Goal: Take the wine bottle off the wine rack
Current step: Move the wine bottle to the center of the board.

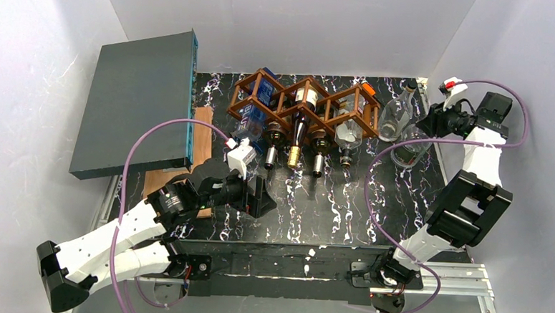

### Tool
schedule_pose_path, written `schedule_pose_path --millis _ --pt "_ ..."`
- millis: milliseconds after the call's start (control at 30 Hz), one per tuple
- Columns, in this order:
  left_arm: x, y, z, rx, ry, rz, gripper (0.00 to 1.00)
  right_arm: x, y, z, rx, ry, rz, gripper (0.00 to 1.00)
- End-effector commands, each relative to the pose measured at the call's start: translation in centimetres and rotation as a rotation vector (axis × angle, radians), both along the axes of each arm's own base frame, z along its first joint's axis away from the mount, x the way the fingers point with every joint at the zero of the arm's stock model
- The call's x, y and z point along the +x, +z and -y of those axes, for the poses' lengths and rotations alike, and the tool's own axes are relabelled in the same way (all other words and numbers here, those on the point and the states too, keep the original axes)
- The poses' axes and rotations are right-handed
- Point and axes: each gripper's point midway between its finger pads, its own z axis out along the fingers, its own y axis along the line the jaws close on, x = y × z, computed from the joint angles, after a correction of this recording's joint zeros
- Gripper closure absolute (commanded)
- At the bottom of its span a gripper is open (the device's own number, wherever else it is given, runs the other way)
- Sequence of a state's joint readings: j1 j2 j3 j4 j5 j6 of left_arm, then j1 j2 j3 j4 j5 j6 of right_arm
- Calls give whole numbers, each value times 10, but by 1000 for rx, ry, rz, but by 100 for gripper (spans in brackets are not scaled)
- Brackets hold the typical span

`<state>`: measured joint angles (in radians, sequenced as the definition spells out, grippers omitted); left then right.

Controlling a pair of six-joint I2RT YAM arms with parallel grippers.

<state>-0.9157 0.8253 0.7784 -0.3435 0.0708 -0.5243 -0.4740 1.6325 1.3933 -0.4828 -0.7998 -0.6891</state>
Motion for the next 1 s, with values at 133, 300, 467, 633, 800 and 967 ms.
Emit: schedule_pose_path --millis 133,300,467,633,800,967 --pt "3 0 -4 -5 15 16 2 11 14 -2 -3 -5 42 49" --pt "3 1 -2 -10 9 10 2 4 19 -1 -26 -20 43 26" --pt "2 2 -1 -18 10 8 2 -5 39 -2 -45 -54 72 10" --pt "2 2 -1 -22 8 5 2 -19 65 -7 -54 -78 107 2" --pt "2 3 0 -23 6 4 2 -38 83 -20 -34 -66 105 1" --pt "2 2 0 -23 8 3 2 -60 97 -39 2 -26 107 2"
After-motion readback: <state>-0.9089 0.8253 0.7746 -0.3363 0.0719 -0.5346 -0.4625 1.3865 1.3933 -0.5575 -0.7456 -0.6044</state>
